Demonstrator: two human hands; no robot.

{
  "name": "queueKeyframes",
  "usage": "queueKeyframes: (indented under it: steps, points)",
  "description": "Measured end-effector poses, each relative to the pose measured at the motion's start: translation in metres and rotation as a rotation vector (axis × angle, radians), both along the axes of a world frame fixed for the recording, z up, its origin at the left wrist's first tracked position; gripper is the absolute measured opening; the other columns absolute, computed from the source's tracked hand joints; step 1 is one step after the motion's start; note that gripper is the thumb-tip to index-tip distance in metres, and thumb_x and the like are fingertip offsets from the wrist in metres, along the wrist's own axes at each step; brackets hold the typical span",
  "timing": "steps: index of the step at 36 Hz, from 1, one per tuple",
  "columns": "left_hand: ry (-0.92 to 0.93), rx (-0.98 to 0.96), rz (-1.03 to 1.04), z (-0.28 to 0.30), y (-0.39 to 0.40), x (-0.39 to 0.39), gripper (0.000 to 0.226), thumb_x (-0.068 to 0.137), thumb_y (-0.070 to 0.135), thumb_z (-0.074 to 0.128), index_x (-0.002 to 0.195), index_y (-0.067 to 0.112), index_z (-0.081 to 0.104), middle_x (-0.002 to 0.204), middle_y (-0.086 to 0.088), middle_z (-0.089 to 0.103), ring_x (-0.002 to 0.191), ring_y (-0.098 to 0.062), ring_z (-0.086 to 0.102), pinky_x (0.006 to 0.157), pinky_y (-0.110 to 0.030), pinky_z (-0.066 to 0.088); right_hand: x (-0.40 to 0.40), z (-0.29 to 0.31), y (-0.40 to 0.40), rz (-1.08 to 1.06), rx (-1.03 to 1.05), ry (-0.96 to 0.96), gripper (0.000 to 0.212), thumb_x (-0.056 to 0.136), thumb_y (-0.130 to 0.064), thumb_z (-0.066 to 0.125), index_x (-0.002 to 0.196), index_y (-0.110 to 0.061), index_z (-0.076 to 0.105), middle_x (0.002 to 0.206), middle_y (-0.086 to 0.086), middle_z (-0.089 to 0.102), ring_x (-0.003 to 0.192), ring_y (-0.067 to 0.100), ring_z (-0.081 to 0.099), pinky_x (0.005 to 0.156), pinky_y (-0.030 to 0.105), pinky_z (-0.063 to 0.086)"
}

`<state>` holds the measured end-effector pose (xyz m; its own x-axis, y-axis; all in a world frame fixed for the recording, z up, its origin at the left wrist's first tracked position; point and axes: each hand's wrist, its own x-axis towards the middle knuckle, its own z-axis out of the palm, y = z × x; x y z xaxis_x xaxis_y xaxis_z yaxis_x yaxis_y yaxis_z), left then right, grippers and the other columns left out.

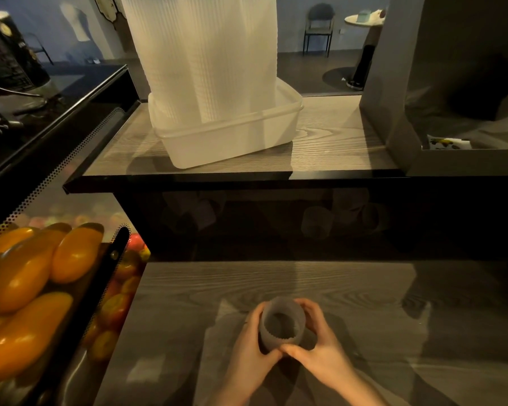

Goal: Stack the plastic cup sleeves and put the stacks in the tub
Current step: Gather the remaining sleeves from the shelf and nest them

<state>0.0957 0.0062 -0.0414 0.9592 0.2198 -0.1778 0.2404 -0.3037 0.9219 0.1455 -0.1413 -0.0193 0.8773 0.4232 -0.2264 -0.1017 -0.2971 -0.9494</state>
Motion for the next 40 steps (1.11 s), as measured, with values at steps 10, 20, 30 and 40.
queueKeyframes:
  steps: [10, 20, 30, 40]
  points:
    - [0.172, -0.013, -0.316, 0.032, 0.031, 0.018, 0.12, 0.038, 0.069, 0.079, 0.134, 0.047, 0.011, 0.143, 0.018, 0.03, 0.132, 0.004, 0.028, 0.11, -0.018, 0.024, 0.02, 0.006, -0.007, 0.044, 0.075, 0.054, 0.065, 0.064, -0.018, 0.084, 0.117, -0.029, 0.047, 0.125, -0.007, 0.055, 0.119, 0.007, 0.051, 0.106, 0.03, 0.039]
    - [0.131, -0.046, -0.26, 0.069, 0.041, 0.102, 0.083, 0.072, 0.063, 0.058, 0.142, 0.036, 0.023, 0.154, 0.0, 0.022, 0.14, -0.014, 0.022, 0.111, -0.036, 0.031, 0.098, 0.016, -0.013, -0.233, 0.053, -0.045, 0.053, 0.081, -0.027, 0.068, 0.127, -0.026, 0.042, 0.126, -0.009, 0.045, 0.117, 0.008, 0.045, 0.095, 0.024, 0.039]
    - [0.272, 0.12, -0.211, 0.059, 0.019, 0.178, 0.064, 0.093, 0.029, 0.054, 0.147, 0.016, 0.022, 0.147, -0.01, 0.035, 0.135, -0.021, 0.034, 0.092, -0.016, 0.027, 0.178, 0.01, -0.006, -0.453, -0.169, 0.052, 0.071, 0.082, -0.032, 0.069, 0.14, -0.011, 0.035, 0.127, 0.01, 0.055, 0.121, 0.03, 0.05, 0.096, 0.032, 0.041]
    - [0.437, 0.151, -0.235, 0.056, -0.001, 0.213, 0.062, 0.093, 0.026, 0.048, 0.146, 0.037, 0.018, 0.147, -0.011, 0.033, 0.131, -0.028, 0.036, 0.104, -0.033, 0.031, 0.215, 0.013, 0.002, -0.503, -0.187, 0.122, 0.079, 0.08, -0.023, 0.072, 0.143, -0.008, 0.027, 0.14, 0.019, 0.041, 0.128, 0.035, 0.041, 0.108, 0.045, 0.034]
